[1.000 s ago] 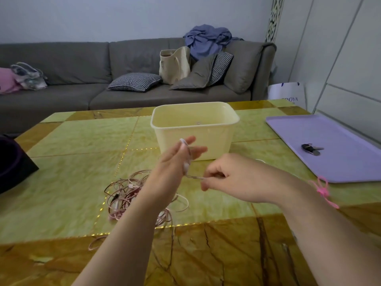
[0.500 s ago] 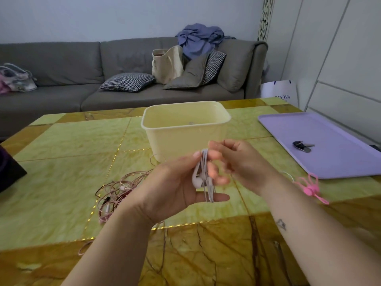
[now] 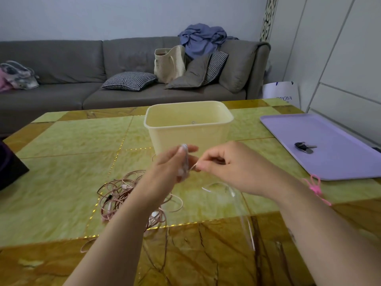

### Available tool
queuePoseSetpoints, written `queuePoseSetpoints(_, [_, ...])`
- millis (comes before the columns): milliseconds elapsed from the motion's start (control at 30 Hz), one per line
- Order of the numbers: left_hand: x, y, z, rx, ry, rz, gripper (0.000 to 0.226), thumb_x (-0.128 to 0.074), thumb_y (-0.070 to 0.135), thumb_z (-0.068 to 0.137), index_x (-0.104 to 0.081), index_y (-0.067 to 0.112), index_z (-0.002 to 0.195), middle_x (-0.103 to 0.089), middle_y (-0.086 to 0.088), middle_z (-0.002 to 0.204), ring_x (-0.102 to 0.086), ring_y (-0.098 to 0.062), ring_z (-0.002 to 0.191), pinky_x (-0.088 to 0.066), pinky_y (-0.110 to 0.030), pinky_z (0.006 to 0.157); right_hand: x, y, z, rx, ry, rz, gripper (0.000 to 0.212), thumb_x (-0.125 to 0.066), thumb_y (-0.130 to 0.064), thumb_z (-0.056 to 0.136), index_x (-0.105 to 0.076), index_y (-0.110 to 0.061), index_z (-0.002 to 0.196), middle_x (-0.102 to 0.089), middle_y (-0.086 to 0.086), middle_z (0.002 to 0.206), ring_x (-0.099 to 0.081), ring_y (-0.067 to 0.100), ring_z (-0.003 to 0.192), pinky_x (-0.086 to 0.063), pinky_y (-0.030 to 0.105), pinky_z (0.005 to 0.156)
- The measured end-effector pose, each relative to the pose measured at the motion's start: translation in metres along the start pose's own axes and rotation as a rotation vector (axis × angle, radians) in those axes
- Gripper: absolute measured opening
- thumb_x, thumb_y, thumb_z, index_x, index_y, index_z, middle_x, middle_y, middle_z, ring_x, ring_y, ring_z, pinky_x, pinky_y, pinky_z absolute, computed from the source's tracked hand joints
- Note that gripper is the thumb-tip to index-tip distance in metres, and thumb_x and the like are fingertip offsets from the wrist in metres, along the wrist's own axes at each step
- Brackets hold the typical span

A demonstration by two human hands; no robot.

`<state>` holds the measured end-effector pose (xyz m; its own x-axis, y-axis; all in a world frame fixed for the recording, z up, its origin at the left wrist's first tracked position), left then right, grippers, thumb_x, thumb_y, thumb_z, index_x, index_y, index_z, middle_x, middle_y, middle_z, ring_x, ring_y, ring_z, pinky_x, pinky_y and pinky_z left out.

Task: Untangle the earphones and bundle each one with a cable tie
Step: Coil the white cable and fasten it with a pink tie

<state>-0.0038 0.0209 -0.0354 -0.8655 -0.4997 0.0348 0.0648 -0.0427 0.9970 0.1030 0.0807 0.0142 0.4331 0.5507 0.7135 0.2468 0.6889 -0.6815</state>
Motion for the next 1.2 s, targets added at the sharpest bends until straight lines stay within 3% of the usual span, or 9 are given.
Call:
queuePoseSetpoints(133, [-0.034,-0.001,-0.011,0.048,-0.19,0.118,0.038,-0.033,0.029,0.102,-0.064,0.012,0.09,-0.065,0.001,0.067,-0.066,-0.017,0.075,-0.052,-0.05,0.089,0.025,0.003,0.0,0.053,0.183,0.115,0.013,-0.068,-0.033,0.083,-0.071,-0.022,0.076,-0.07,-0.003,0.073,-0.063,0.012,0.071,-0.049,0.03,0.069])
queuePoseSetpoints(333, [-0.06,0.015,-0.024,0.129,-0.515,-0.479,0.035,-0.04,0.032,0.091,-0.068,0.014,0.08,-0.054,-0.003,0.061,-0.058,-0.017,0.06,-0.055,-0.051,0.08,0.016,0.042,0.007,-0.11,0.242,0.548,0.017,-0.069,-0.03,0.082,-0.066,-0.017,0.073,-0.054,-0.015,0.053,-0.044,-0.002,0.047,-0.036,0.013,0.053])
queuePoseSetpoints(400, [-0.056,0.027,-0.02,0.04,-0.478,-0.655,0.035,-0.038,0.027,0.094,-0.068,0.014,0.084,-0.054,-0.001,0.062,-0.059,-0.015,0.061,-0.055,-0.049,0.08,0.001,0.047,0.01,-0.146,0.192,0.583,0.018,-0.066,-0.029,0.086,-0.066,-0.017,0.072,-0.055,-0.014,0.054,-0.044,-0.002,0.047,-0.035,0.016,0.052])
queuePoseSetpoints(533, [-0.02,0.028,-0.003,-0.079,-0.099,-0.859,0.029,-0.036,0.023,0.094,-0.062,0.014,0.103,-0.061,0.004,0.071,-0.062,-0.011,0.07,-0.055,-0.038,0.082,-0.024,0.031,0.01,-0.083,0.044,0.301,0.021,-0.057,-0.027,0.094,-0.071,-0.02,0.08,-0.043,-0.014,0.045,-0.037,0.0,0.042,-0.026,0.015,0.047])
queuePoseSetpoints(667, [0.017,0.012,0.004,-0.103,0.184,-0.73,0.027,-0.034,0.023,0.101,-0.06,0.021,0.11,-0.072,0.009,0.084,-0.069,-0.007,0.085,-0.052,-0.037,0.087,-0.041,0.014,0.003,-0.06,-0.198,-0.032,0.022,-0.054,-0.035,0.095,-0.072,-0.024,0.098,-0.047,-0.011,0.053,-0.039,0.002,0.044,-0.029,0.013,0.043])
queuePoseSetpoints(800, [0.024,0.003,0.003,-0.092,0.276,-0.629,0.02,-0.044,0.017,0.097,-0.062,0.02,0.106,-0.072,0.008,0.087,-0.067,-0.008,0.092,-0.05,-0.034,0.089,-0.024,-0.008,-0.005,0.008,-0.161,-0.07,0.02,-0.056,-0.035,0.093,-0.072,-0.023,0.089,-0.047,-0.009,0.054,-0.039,0.002,0.045,-0.032,0.012,0.046])
queuePoseSetpoints(1067, [-0.002,-0.002,0.003,-0.06,0.136,-0.334,0.015,-0.055,0.02,0.086,-0.068,0.016,0.094,-0.069,0.002,0.072,-0.057,-0.018,0.075,-0.05,-0.023,0.068,0.01,-0.025,-0.008,0.121,0.104,0.022,0.016,-0.062,-0.033,0.088,-0.074,-0.022,0.084,-0.066,-0.009,0.065,-0.056,0.0,0.057,-0.042,0.016,0.054])
queuePoseSetpoints(1133, [-0.014,-0.003,0.0,-0.035,0.04,-0.27,0.024,-0.053,0.032,0.081,-0.071,0.017,0.085,-0.067,0.0,0.068,-0.053,-0.021,0.075,-0.049,-0.032,0.077,0.028,-0.019,-0.007,0.119,0.238,0.095,0.018,-0.063,-0.032,0.088,-0.072,-0.02,0.078,-0.067,-0.008,0.066,-0.06,0.005,0.061,-0.046,0.022,0.059])
queuePoseSetpoints(1200, [-0.028,-0.002,-0.004,0.0,-0.069,-0.237,0.034,-0.047,0.039,0.081,-0.071,0.016,0.087,-0.067,-0.001,0.072,-0.058,-0.022,0.082,-0.046,-0.042,0.089,0.042,-0.009,-0.007,0.093,0.345,0.135,0.02,-0.063,-0.031,0.088,-0.07,-0.02,0.073,-0.059,-0.013,0.057,-0.051,0.003,0.054,-0.04,0.016,0.052])
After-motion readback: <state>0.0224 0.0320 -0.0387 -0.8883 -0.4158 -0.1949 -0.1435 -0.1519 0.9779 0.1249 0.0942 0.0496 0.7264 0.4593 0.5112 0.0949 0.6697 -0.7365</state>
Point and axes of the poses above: each hand's wrist, its own z-axis towards the middle knuckle, its own x-axis out of the back of the hand, y = z × x, the point moved 8 cm from there along z, towards the middle knuckle
